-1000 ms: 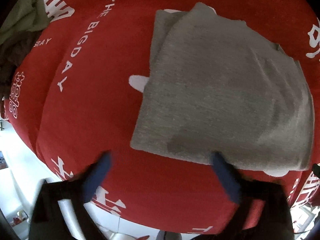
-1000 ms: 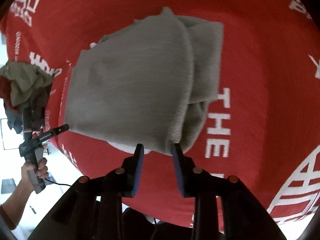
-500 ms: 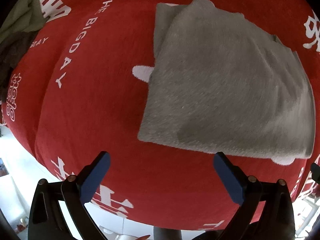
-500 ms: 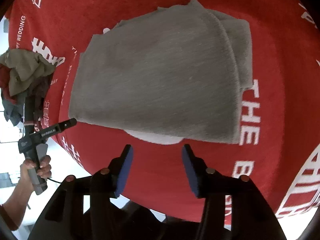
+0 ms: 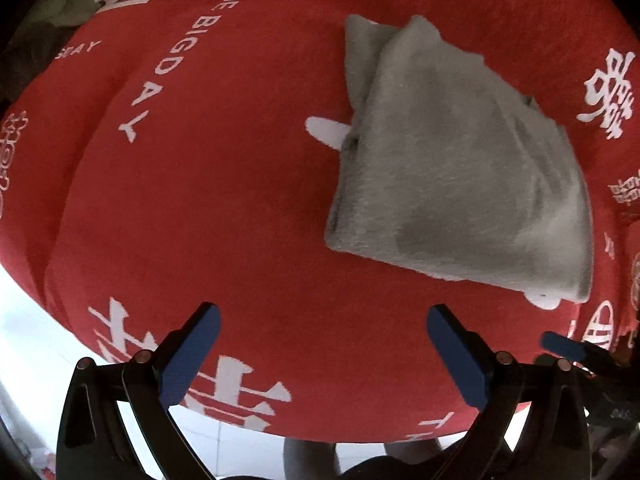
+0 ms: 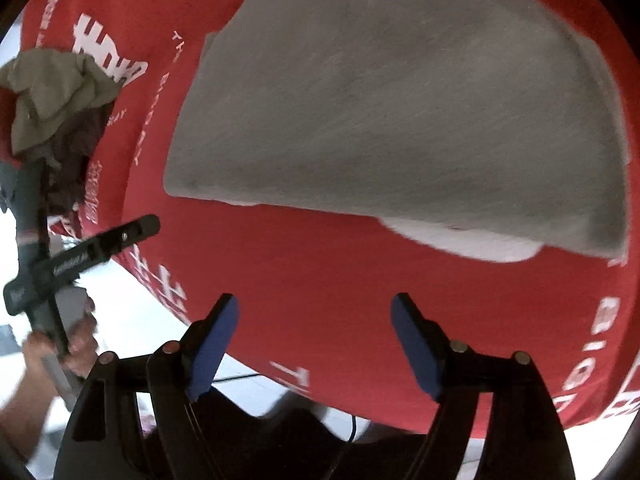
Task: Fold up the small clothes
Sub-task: 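Pull both grippers back from the folded sweater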
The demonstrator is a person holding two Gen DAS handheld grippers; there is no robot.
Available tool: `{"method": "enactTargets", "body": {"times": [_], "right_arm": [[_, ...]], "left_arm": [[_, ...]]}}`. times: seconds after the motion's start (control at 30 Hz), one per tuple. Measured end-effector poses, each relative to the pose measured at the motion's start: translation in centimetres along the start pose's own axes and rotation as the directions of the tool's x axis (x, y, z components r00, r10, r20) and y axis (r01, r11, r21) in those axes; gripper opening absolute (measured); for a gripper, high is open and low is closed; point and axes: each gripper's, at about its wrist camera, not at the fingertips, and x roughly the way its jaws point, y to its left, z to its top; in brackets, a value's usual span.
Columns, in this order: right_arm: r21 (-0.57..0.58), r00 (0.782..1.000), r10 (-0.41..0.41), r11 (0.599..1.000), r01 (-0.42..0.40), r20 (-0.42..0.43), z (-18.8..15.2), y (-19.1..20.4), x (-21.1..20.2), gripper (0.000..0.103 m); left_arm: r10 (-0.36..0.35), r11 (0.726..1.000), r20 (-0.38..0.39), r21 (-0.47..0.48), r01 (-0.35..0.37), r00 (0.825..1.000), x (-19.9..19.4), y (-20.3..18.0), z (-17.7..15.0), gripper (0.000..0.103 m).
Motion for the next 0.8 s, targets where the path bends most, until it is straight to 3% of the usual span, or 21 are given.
{"method": "enactTargets", "body": {"times": [0.2,0.37,0.53,0.8], "right_arm": [[0.047,1.0,-0.007,0.999,0.007,-0.002,0.2,0.3,0.5,0.081],[0.16,0.997,0.037,0.986,-0.047,0.06,-0.6,-1.3,-0.8,0.081],[0.281,0.989,0.074,0.954,-0.108,0.129,-2.6,-4.0,-2.4,0.081],[0.408,0.967,0.127,0.889,-0.21,0.219,-4.1,-7.0,-3.2,0.081]], "left_arm": [[-0.017,0.999,0.004,0.041,0.016,1.0,0.1,-1.7,0.0,0.103],[0.012,0.988,0.003,0.153,-0.013,1.0,-0.4,-4.7,0.0,0.103],[-0.021,0.968,0.034,0.252,0.012,0.999,-1.6,-6.9,1.0,0.103],[-0.036,0.946,0.008,0.324,0.031,0.999,-0.8,-10.6,2.4,0.103]]}}
